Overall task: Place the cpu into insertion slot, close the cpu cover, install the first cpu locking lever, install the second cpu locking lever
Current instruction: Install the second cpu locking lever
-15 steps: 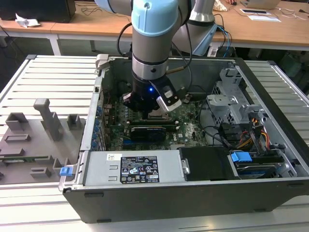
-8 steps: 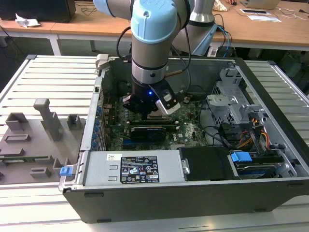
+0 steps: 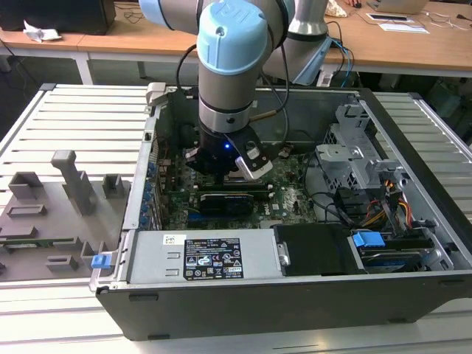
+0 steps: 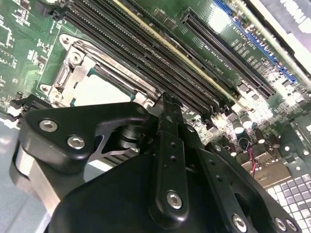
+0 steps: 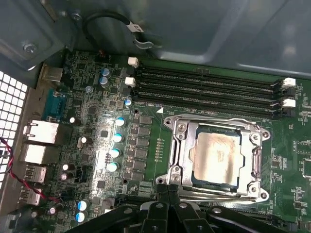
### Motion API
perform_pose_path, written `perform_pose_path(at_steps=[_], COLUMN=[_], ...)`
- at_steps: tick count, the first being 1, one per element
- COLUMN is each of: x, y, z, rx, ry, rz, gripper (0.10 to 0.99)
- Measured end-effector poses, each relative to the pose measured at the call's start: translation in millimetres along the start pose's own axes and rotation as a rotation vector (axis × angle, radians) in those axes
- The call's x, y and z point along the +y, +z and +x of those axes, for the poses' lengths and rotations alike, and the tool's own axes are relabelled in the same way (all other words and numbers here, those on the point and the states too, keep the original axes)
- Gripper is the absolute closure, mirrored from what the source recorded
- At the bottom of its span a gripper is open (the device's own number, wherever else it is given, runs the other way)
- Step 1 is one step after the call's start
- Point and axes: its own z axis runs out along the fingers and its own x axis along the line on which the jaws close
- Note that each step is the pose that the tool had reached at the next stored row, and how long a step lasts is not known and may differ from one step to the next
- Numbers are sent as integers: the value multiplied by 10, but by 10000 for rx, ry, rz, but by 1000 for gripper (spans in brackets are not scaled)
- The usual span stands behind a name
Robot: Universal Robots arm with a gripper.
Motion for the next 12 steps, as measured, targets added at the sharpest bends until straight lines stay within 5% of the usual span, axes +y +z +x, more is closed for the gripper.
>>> perform_pose_path(at_steps=[12], x=[-10], y=[69], z=[31], rx=[-46], ry=[-8], rz=[-371], gripper=[980])
